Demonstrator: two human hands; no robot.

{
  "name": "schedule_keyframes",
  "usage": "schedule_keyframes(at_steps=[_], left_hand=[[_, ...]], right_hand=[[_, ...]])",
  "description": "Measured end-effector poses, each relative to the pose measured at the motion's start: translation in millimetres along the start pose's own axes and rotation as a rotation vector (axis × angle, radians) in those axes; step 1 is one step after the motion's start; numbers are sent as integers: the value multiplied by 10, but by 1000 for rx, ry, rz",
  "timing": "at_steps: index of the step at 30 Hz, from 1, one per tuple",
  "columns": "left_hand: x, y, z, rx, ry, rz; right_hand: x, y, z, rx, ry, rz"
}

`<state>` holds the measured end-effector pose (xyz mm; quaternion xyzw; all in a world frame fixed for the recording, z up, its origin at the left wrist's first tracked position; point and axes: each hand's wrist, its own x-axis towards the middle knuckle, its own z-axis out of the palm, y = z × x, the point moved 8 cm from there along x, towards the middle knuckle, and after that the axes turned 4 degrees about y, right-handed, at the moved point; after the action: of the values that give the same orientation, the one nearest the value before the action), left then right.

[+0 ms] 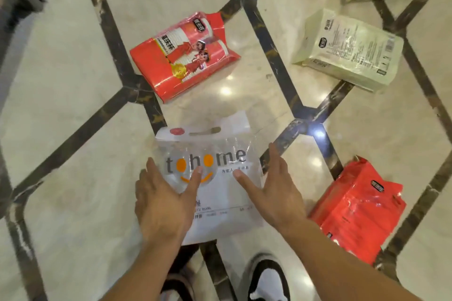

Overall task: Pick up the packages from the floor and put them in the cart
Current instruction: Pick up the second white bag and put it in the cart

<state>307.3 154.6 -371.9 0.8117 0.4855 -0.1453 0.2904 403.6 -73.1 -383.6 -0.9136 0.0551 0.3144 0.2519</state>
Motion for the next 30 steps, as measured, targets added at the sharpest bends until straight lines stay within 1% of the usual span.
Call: schedule_keyframes(at_steps=[3, 6, 9, 12, 18, 20, 24, 27, 30], left_hand=[[264, -39, 131, -12, -127, -5], [443, 79, 183, -43, -101, 0], [699, 237, 200, -118, -57, 21], [876, 343, 239, -172, -65, 43], [1022, 432, 238, -165, -103, 38], [1030, 452, 224, -166, -97, 46], [1002, 502, 195, -234, -89, 72], [867, 614, 94, -314, -60, 101], [580, 701, -40, -376, -52, 78]], right_hand=[[193, -14, 72, -51, -79, 20], [357, -75, 212, -13, -122, 23], [532, -142, 226, 120, -81, 44], [681, -206, 133, 281, -26, 59], [923, -278, 212, 509, -94, 152], [942, -326, 226, 517, -118, 127], [920, -385, 107, 504, -81, 75], [860, -460, -90, 509, -41, 28], [604, -540, -429, 472, -18, -22]])
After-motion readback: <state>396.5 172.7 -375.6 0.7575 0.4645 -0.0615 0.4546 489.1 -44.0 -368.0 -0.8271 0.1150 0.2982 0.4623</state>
